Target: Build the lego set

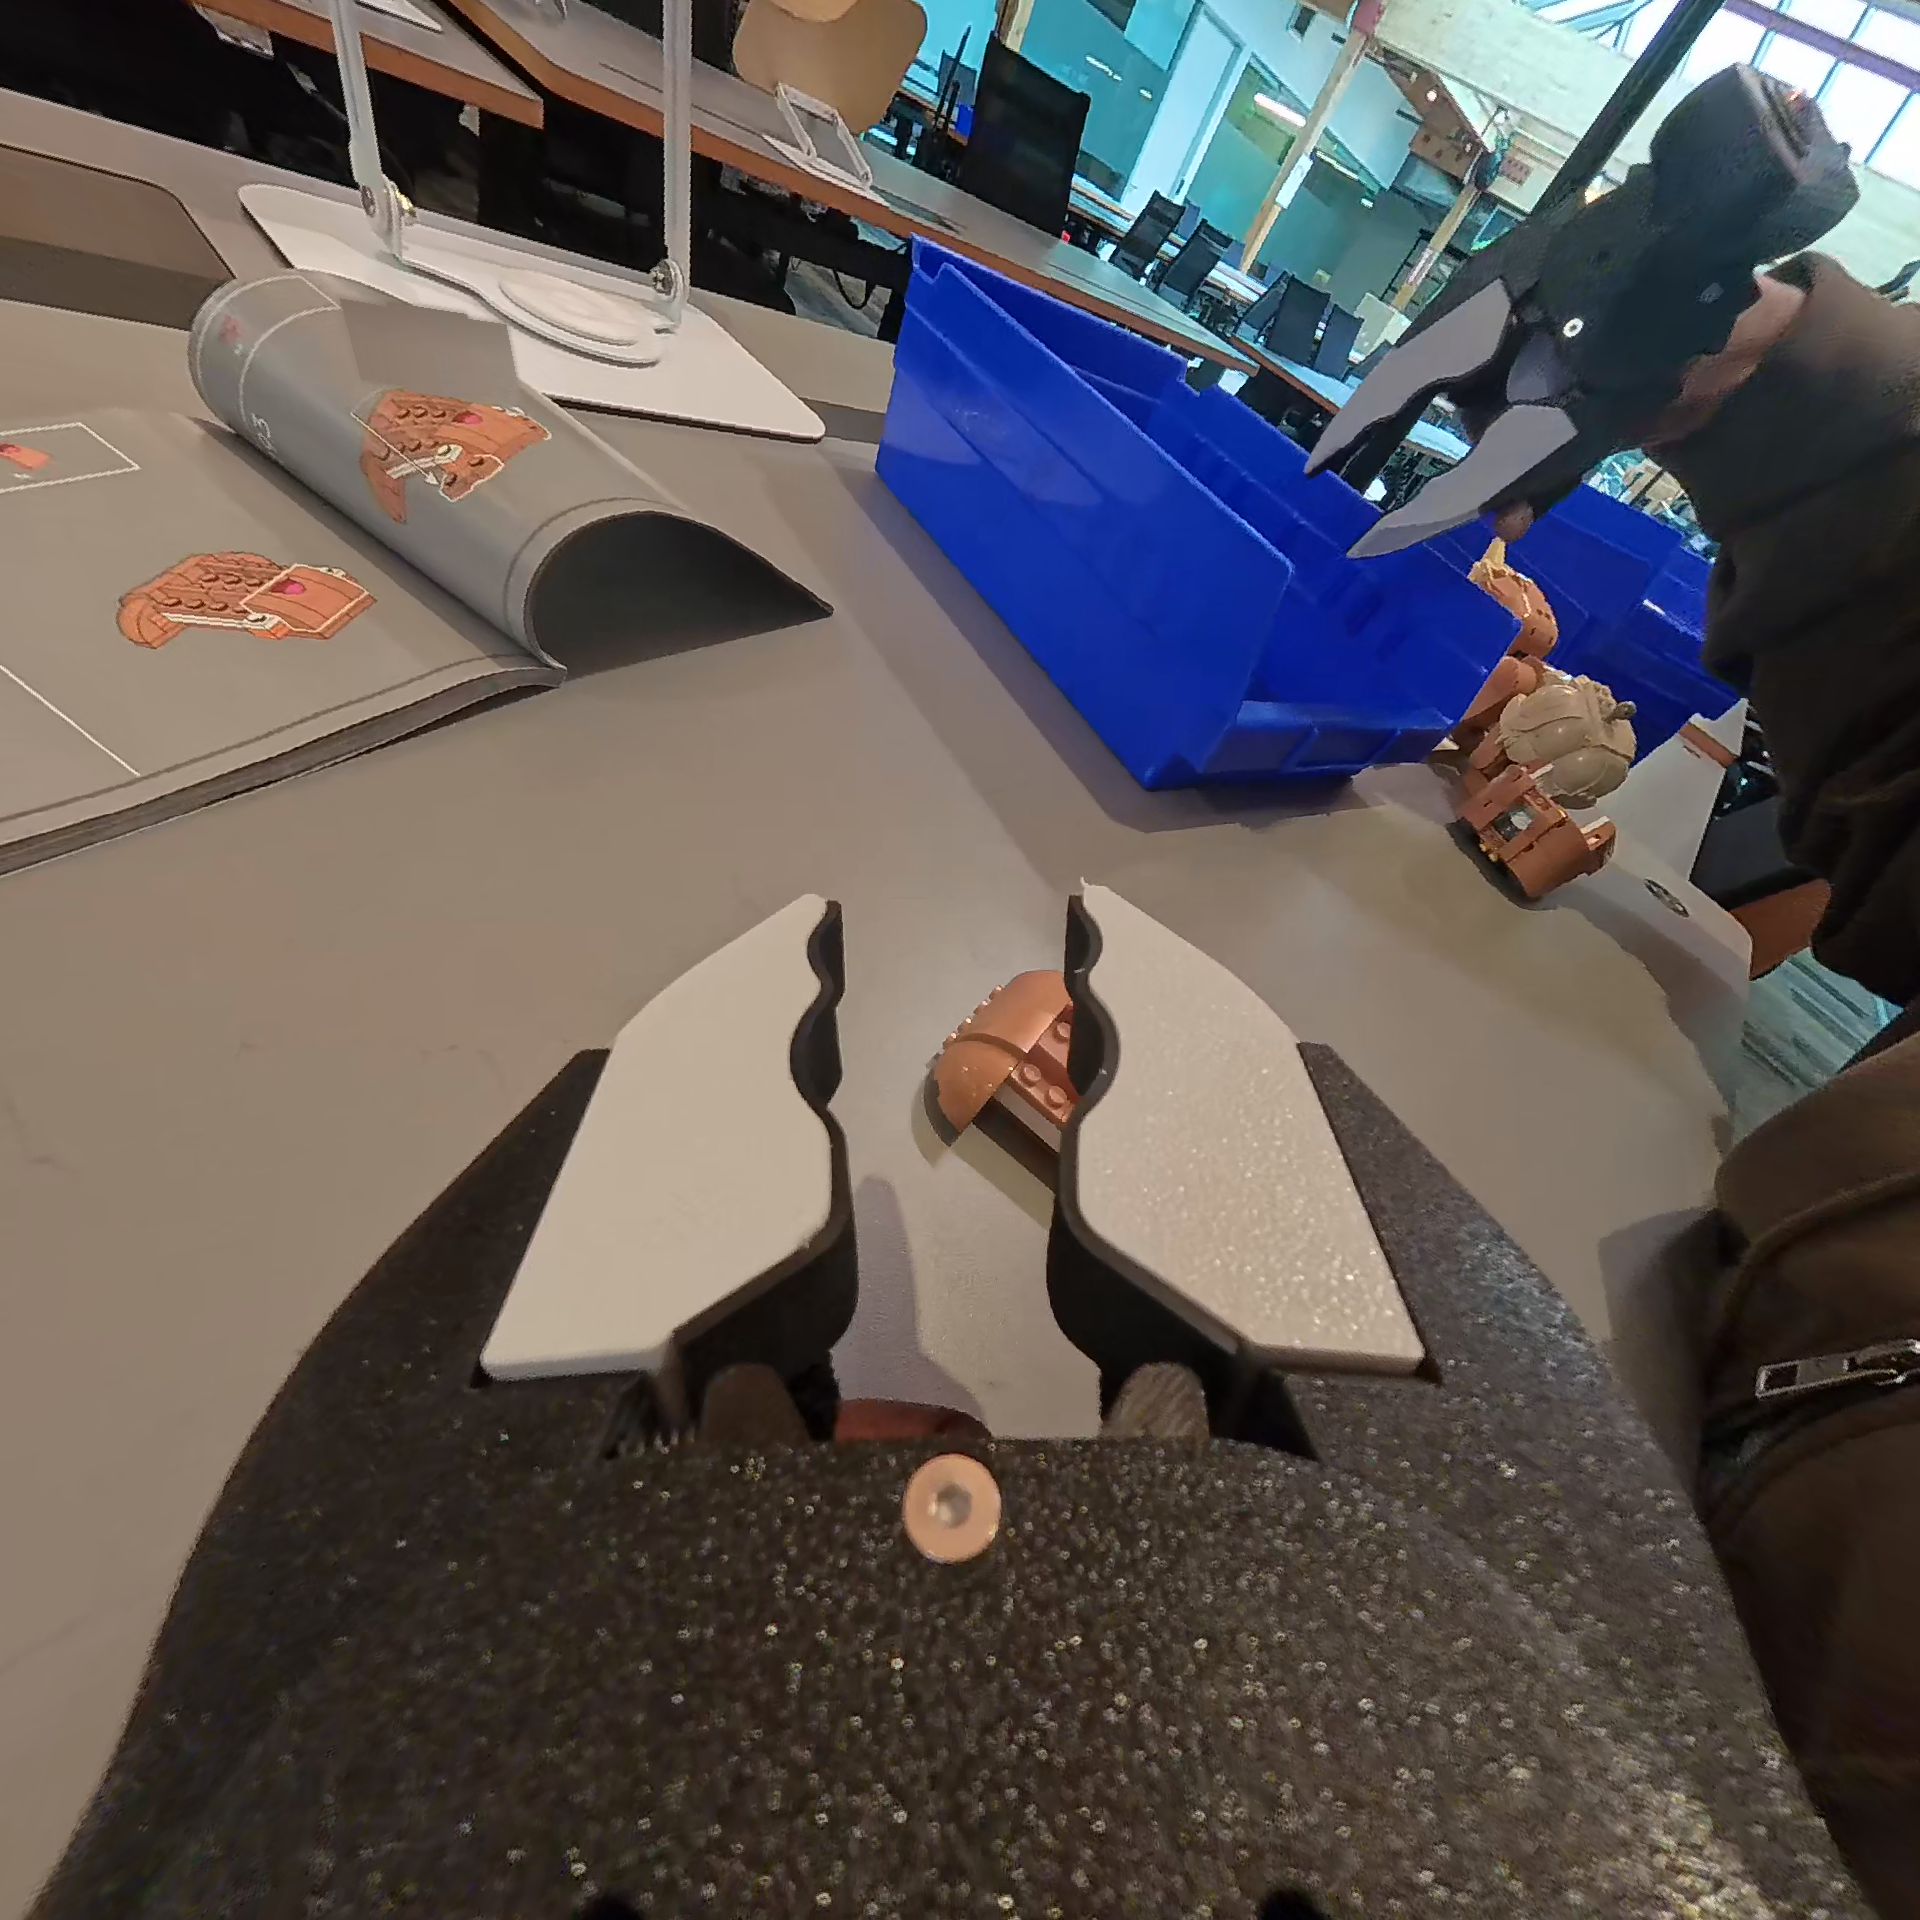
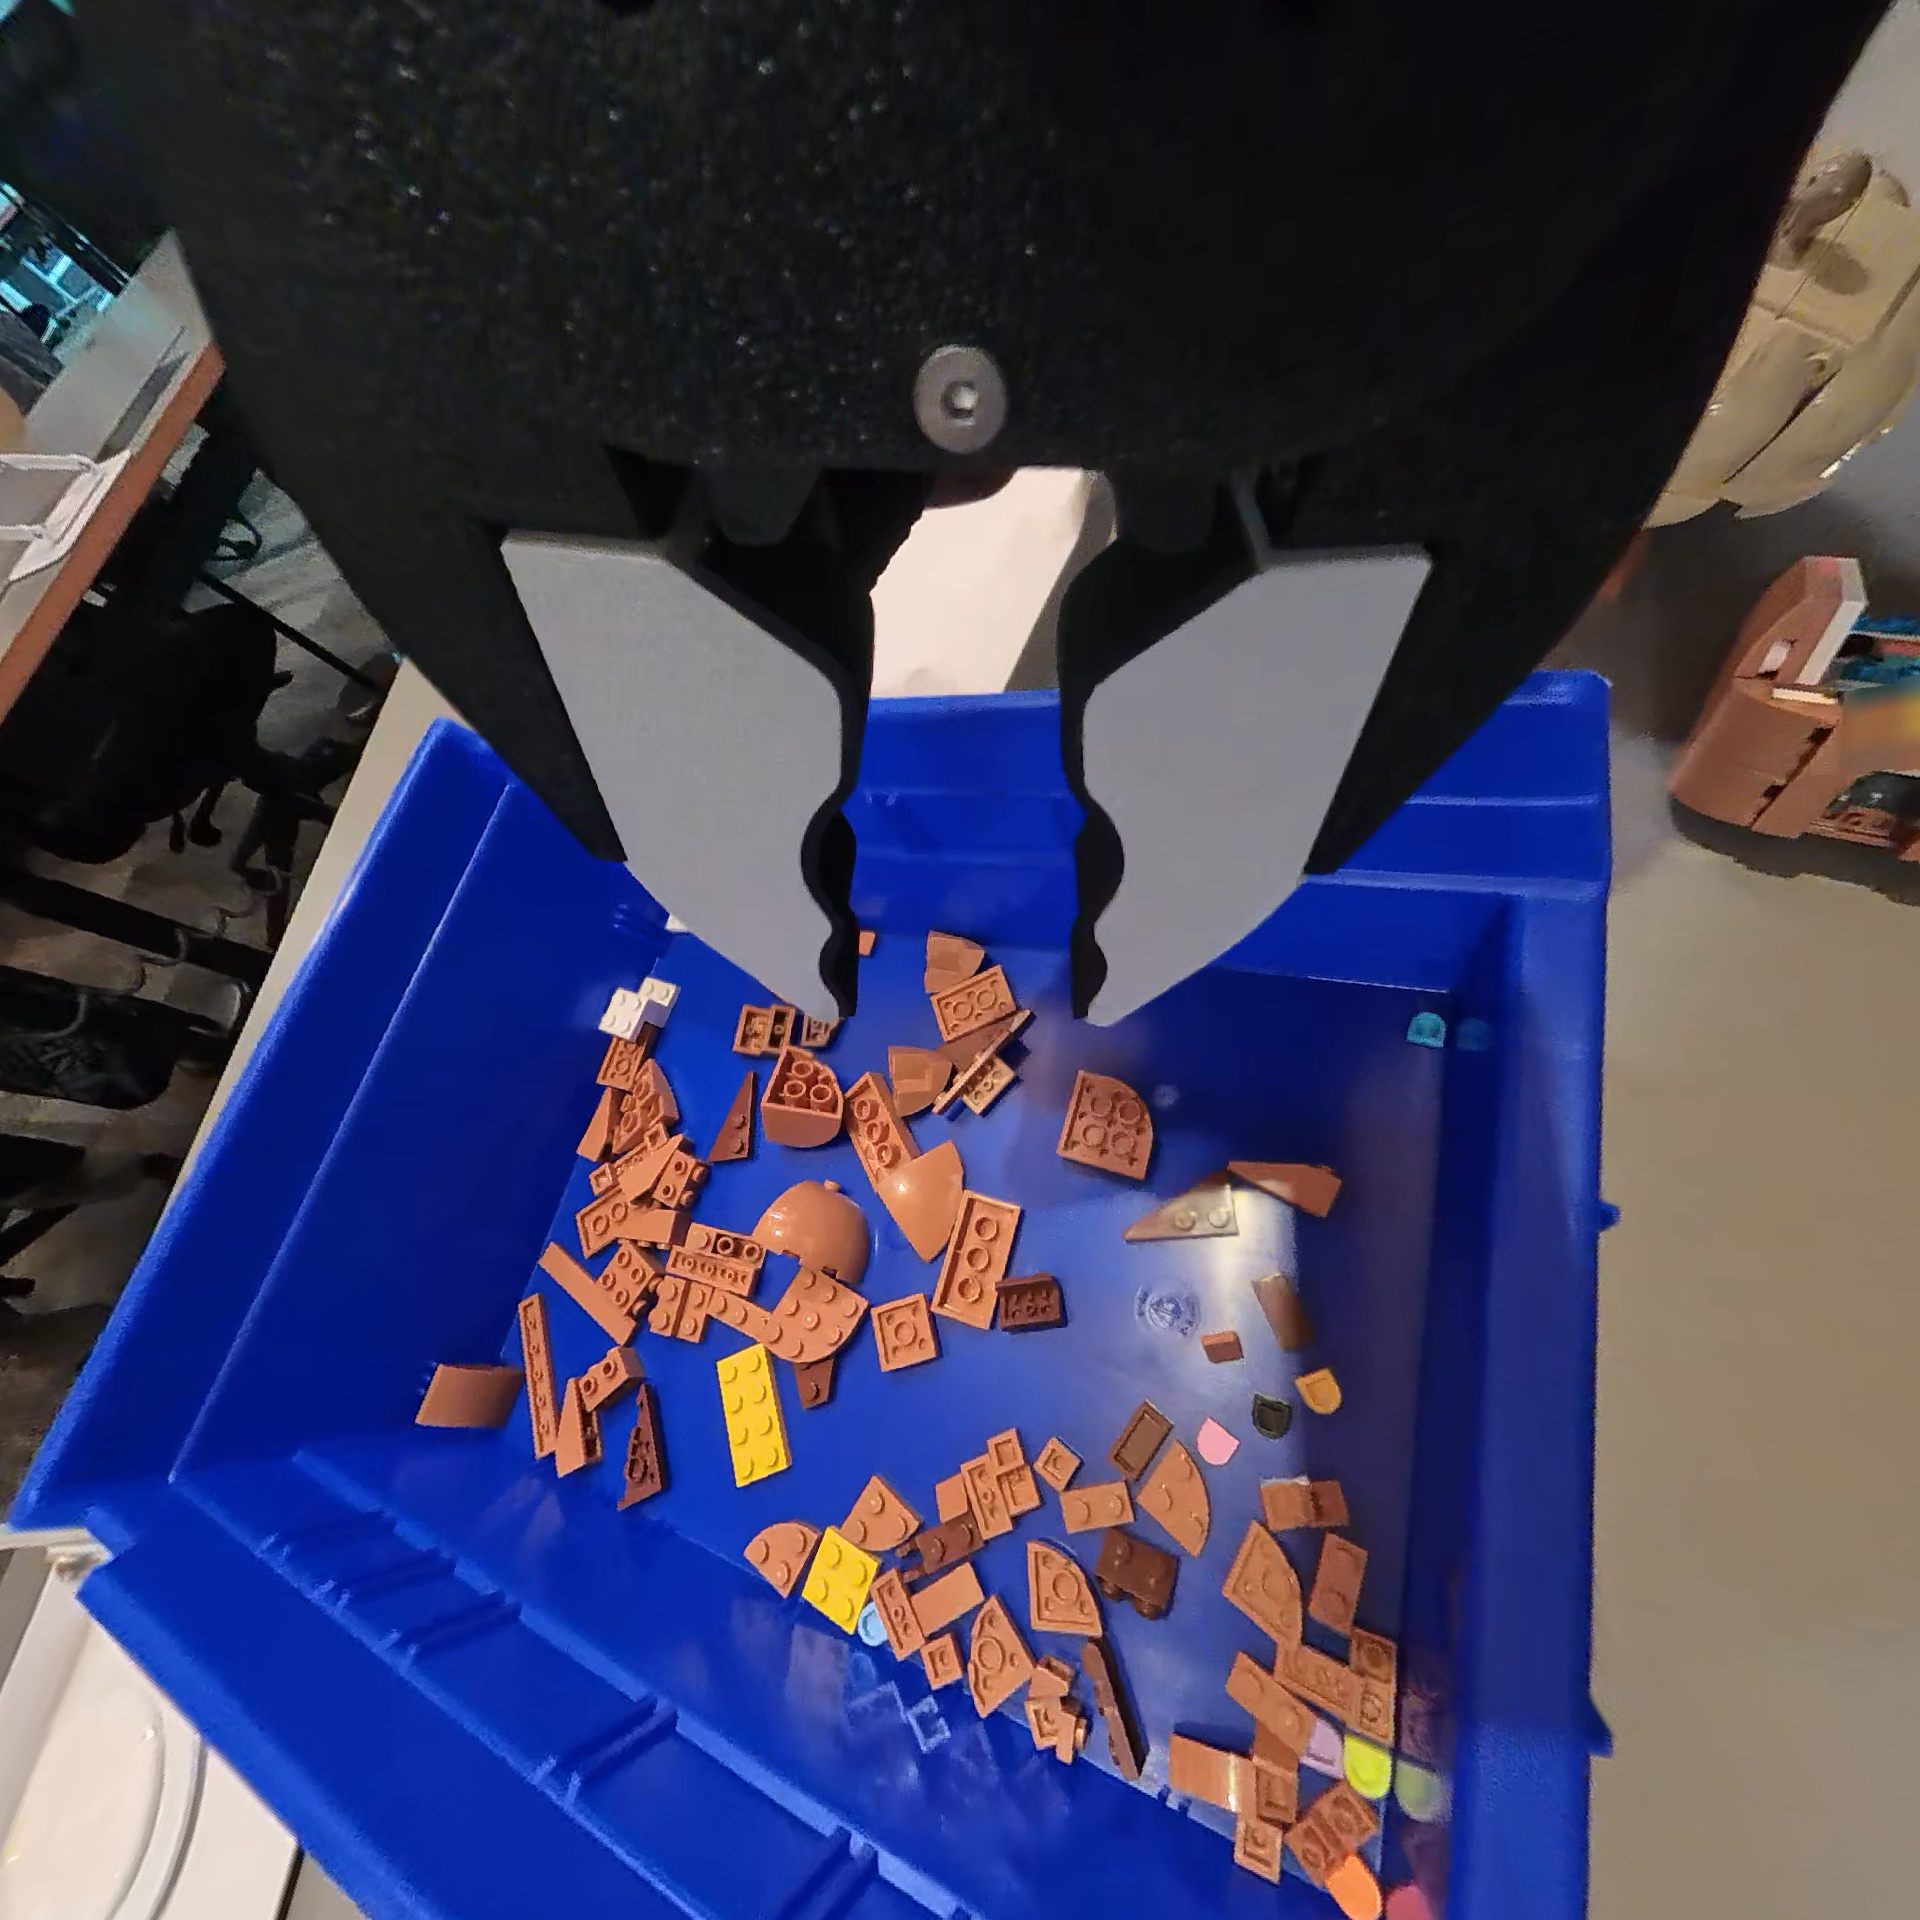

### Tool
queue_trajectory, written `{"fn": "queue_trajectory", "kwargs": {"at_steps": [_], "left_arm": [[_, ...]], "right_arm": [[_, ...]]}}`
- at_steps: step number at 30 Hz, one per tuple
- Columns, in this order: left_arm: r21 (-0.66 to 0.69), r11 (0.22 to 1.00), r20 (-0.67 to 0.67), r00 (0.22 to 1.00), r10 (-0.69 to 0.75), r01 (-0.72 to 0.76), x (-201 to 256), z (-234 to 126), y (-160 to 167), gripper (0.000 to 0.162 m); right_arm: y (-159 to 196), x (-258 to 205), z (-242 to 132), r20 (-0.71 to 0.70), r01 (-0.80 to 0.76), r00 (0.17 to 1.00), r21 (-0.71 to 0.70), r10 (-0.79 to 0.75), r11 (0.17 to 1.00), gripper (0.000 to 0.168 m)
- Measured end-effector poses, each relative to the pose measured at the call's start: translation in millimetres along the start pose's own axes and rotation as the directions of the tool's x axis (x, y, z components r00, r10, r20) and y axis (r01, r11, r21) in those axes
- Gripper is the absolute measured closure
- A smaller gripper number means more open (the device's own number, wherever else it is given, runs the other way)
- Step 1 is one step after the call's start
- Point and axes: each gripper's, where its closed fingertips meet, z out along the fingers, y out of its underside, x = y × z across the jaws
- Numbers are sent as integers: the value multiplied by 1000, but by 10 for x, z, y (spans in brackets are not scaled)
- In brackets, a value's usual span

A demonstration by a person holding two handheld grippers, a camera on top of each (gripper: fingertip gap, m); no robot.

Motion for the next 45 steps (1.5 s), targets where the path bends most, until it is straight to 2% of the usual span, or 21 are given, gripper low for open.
{"fn": "queue_trajectory", "kwargs": {"at_steps": [20, 29, 33, 38, 41, 45], "left_arm": [[0, 1000, -34, 999, 18, -18, 44, 13, -8, 121], [45, 991, -48, 990, 129, -127, 152, -1, -64, 122], [105, 936, 4, 941, 338, -337, 253, -26, -130, 125], [142, 784, 64, 796, 601, -604, 422, -4, -132, 126], [179, 751, 66, 769, 636, -636, 502, -10, -161, 125], [280, 745, 98, 790, 605, -606, 537, -101, -321, 125]], "right_arm": [[79, 86, -49, -68, 0, 998, 36, 2, 999, 130], [50, 48, -9, -52, 18, 999, 41, -16, 999, 130], [20, 12, 13, -41, 26, 999, 50, -24, 998, 130], [-44, -51, 40, -29, 50, 998, 63, -48, 997, 130], [-92, -85, 52, -21, 67, 998, 72, -66, 995, 130], [-168, -131, 72, -6, 88, 996, 91, -88, 992, 130]]}}
